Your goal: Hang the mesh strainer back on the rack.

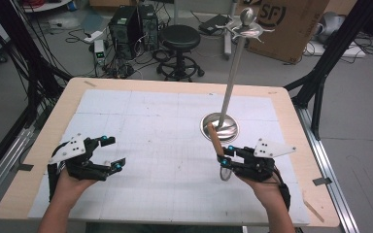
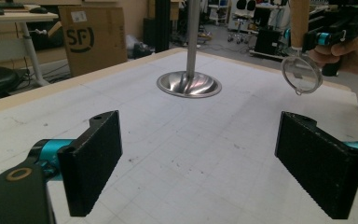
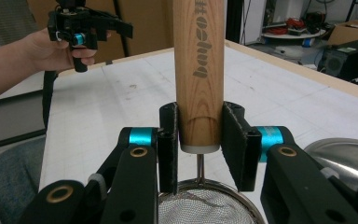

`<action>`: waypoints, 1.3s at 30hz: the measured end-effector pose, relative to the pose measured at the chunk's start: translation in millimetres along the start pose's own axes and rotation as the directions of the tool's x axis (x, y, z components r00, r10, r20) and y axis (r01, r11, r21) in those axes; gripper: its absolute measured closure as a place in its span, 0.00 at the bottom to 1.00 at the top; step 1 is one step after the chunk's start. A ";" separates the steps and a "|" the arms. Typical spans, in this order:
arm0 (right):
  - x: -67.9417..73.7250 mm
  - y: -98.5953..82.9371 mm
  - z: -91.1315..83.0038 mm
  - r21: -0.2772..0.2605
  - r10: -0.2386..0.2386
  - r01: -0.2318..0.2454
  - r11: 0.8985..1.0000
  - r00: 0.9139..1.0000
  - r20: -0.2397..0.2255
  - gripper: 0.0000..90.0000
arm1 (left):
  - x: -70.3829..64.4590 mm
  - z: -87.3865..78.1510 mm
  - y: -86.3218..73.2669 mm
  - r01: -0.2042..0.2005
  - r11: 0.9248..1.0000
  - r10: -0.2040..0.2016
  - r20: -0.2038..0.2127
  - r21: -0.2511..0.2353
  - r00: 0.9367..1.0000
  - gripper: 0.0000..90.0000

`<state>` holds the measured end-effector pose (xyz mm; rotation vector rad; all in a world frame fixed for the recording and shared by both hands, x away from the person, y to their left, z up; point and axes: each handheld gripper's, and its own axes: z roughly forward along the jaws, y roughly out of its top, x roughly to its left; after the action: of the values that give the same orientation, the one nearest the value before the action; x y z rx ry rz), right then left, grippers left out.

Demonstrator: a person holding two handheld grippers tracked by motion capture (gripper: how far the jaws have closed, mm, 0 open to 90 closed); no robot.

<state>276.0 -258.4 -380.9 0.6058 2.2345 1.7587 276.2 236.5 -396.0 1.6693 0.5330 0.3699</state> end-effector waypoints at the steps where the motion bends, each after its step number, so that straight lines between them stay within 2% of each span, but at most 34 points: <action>1: 0.5 0.0 0.3 -0.001 -0.001 0.001 1.000 1.000 -0.001 0.76 | -0.6 0.4 0.5 0.001 1.000 -0.001 0.000 -0.004 1.000 0.17; 11: 7.1 7.5 5.8 -0.012 -0.029 0.028 1.000 0.999 -0.045 0.76 | -8.1 12.3 13.8 0.005 1.000 -0.004 0.054 -0.007 0.999 0.17; 18: 9.8 15.0 13.2 -0.012 -0.050 0.050 0.999 0.996 -0.076 0.76 | -17.0 27.1 31.8 0.001 0.999 0.003 0.113 -0.035 0.994 0.17; 30: 15.2 24.7 28.6 -0.022 -0.075 0.072 0.997 0.990 -0.121 0.76 | -39.9 62.5 64.7 -0.056 0.997 0.064 0.211 -0.046 0.975 0.18; 39: 20.2 29.6 37.4 -0.033 -0.083 0.078 0.996 0.985 -0.153 0.76 | -52.0 81.8 75.1 -0.044 0.996 0.066 0.284 -0.080 0.957 0.27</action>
<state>279.3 -211.0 -360.3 0.3793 2.2964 1.8496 285.6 131.9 -332.8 1.6342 0.2545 0.1801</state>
